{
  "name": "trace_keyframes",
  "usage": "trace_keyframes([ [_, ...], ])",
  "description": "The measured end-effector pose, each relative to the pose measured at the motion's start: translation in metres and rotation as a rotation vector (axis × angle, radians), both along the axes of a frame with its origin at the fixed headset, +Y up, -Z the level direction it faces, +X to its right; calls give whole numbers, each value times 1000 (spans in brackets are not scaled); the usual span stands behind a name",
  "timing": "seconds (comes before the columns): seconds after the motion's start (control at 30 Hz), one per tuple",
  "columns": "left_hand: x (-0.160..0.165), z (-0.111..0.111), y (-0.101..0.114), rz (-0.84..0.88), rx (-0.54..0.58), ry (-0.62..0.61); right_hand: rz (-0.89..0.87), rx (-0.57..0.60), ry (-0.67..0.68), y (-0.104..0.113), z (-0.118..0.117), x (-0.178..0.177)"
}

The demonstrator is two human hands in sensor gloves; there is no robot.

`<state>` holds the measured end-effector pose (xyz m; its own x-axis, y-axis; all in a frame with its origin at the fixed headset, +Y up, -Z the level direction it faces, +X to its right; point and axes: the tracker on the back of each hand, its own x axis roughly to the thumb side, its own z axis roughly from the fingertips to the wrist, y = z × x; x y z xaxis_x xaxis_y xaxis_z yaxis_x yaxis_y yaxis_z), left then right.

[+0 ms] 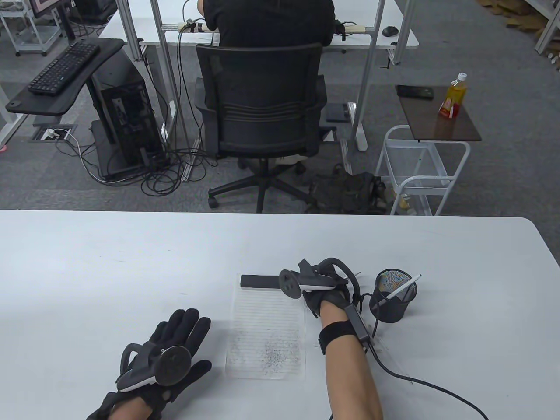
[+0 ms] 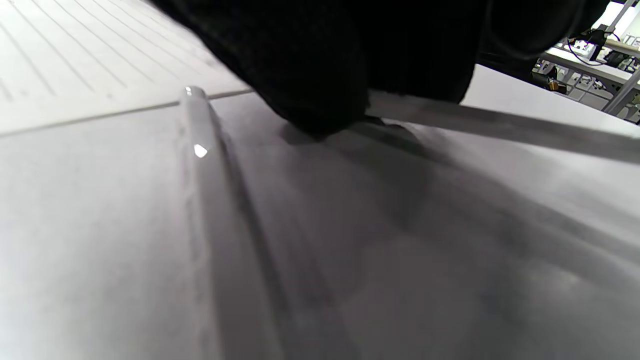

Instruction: Press to extend mechanical pencil leads

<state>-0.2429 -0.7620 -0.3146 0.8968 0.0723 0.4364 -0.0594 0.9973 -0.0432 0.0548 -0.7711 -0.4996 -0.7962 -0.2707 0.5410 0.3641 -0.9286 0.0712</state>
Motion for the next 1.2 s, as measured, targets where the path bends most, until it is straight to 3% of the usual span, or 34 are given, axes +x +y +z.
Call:
trace_keyframes([
  [0.43, -1, 0, 0, -1, -10, 4, 60, 69, 58, 1, 8, -1],
  [0.5, -1, 0, 0, 3, -8, 5, 36, 103, 40, 11, 10, 1],
  [0.63, 0, 0, -1, -2, -15, 3, -136, 233, -15, 54, 25, 18],
  [0.83, 0, 0, 1, -3, -3, 6, -447, 397, -250, 112, 52, 89],
  [0.9, -1, 0, 1, -7, 1, 8, -522, 405, -421, 122, 58, 129],
  [1.1, -1, -1, 1, -11, -5, 9, -706, 442, -722, 114, 71, 209],
  [1.2, -1, -1, 0, -11, -11, 12, -865, 374, -899, 98, 72, 238],
])
